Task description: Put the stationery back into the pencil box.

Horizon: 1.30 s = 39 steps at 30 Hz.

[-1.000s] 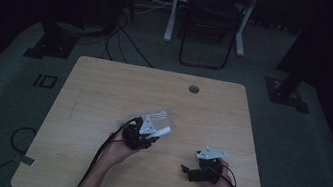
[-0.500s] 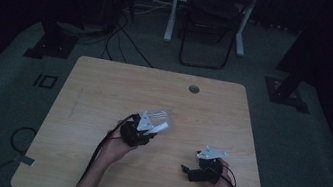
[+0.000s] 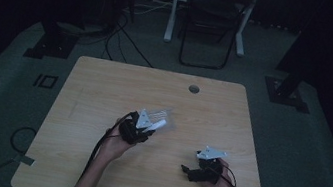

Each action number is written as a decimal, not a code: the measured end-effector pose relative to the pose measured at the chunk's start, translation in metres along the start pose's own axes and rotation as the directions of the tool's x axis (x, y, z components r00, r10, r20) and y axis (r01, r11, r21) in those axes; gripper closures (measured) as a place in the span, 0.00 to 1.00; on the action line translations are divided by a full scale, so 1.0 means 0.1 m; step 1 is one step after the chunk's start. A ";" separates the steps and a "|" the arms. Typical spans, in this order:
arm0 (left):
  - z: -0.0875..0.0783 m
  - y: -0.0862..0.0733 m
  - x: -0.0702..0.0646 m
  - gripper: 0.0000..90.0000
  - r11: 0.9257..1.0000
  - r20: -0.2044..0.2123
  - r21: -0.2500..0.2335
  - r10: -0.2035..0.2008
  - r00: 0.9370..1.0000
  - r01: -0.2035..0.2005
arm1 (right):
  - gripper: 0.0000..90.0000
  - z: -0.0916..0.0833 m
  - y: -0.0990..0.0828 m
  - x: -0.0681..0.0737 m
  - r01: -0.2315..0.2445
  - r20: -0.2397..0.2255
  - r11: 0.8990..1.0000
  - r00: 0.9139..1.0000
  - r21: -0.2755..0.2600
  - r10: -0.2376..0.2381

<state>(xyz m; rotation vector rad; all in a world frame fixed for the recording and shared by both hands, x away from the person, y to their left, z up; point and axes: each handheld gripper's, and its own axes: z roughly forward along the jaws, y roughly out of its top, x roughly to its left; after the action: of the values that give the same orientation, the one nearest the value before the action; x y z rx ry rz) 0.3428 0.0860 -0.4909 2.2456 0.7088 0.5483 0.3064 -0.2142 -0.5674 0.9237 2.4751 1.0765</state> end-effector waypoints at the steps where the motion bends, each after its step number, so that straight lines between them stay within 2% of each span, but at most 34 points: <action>1: 0.00 0.00 0.00 0.79 1.000 -0.003 0.004 0.003 1.000 -0.003 | 0.14 0.00 0.00 0.00 0.000 0.000 1.000 1.000 0.000 0.000; 20: 0.08 -0.01 0.06 0.79 1.000 -0.046 0.021 0.004 0.999 -0.003 | 0.14 0.00 0.00 0.00 0.000 0.000 1.000 1.000 0.000 0.000; 39: 0.17 -0.03 0.13 0.79 1.000 -0.059 0.018 -0.015 0.998 0.016 | 0.14 0.00 0.00 0.00 -0.002 0.000 1.000 1.000 0.000 0.002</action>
<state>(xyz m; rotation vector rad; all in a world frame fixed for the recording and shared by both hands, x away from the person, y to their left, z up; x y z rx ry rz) 0.3613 0.0877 -0.5015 2.2470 0.7635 0.6050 0.3063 -0.2142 -0.5674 0.9258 2.4750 1.0775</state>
